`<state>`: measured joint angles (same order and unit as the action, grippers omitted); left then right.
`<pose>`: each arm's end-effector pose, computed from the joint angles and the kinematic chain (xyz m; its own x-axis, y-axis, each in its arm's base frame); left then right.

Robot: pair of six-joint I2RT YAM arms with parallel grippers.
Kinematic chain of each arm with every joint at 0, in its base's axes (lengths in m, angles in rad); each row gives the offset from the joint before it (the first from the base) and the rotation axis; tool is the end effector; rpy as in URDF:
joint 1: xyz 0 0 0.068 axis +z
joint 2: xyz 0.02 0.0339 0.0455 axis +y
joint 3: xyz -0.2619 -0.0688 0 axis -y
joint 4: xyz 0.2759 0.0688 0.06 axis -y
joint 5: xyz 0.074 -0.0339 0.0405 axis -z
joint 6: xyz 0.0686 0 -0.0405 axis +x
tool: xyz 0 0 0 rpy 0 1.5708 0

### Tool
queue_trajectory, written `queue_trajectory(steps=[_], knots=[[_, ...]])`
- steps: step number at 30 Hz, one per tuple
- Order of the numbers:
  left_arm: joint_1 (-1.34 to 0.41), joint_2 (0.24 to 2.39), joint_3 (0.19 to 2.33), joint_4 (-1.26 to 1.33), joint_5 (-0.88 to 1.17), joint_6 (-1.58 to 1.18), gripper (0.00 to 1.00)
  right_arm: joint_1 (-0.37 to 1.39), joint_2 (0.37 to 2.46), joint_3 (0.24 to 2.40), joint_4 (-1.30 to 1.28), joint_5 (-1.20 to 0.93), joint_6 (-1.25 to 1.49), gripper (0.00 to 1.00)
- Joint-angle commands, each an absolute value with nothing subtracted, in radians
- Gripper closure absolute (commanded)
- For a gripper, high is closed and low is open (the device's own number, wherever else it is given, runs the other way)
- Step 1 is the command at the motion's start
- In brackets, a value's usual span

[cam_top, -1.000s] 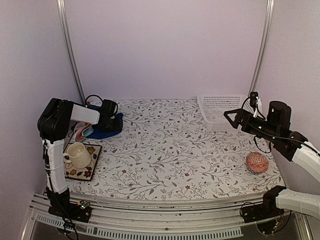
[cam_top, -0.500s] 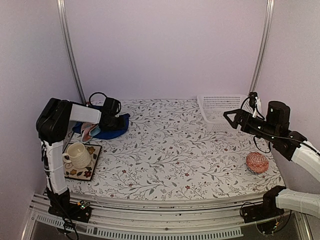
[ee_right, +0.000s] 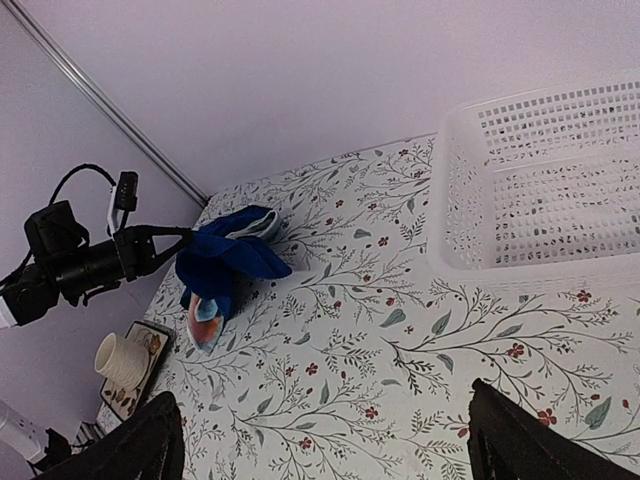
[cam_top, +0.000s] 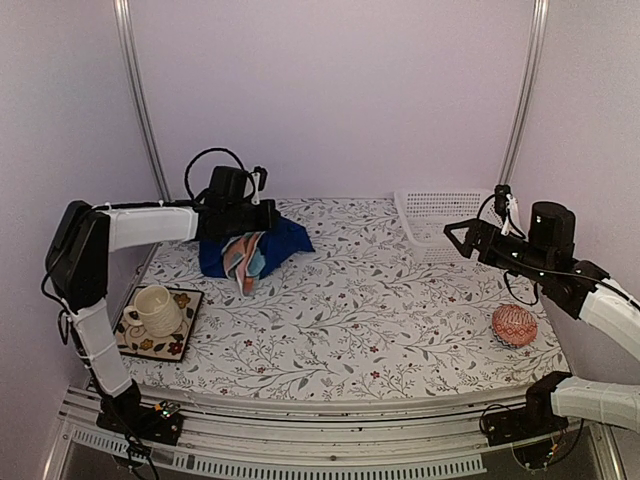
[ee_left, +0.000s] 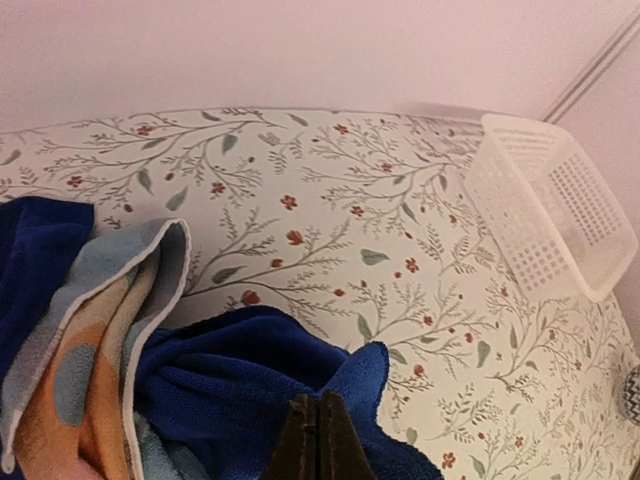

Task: Roll the towels
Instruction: Pick up the towel from the towel pile, then put down the towel at the corner of the board.

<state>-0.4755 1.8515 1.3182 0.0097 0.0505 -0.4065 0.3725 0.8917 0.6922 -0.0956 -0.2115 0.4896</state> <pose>0.4288 -0.2247 0.2053 -0.6045 -0.1329 -0.7855 0.2799 0.8877 -0.3656 0.2488 0.1127 0.2804 -0.4944 0.3005 -0.8157 -0.3517 0.7889 0.5038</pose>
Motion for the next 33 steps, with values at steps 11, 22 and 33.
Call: queue_trajectory(steps=[11, 22, 33], knots=[[-0.551, 1.580, 1.406, 0.090, -0.094, -0.252, 1.00, 0.376, 0.920, 0.678, -0.048, -0.242, 0.461, 0.01], [-0.366, 1.514, 1.453, 0.007, -0.574, -0.194, 1.00, 0.377, 0.910, 0.678, -0.047, -0.240, 0.457, 0.01], [-0.614, 1.656, 1.515, 0.043, -0.118, -0.114, 1.00, 0.376, 0.926, 0.679, -0.037, -0.248, 0.452, 0.01]])
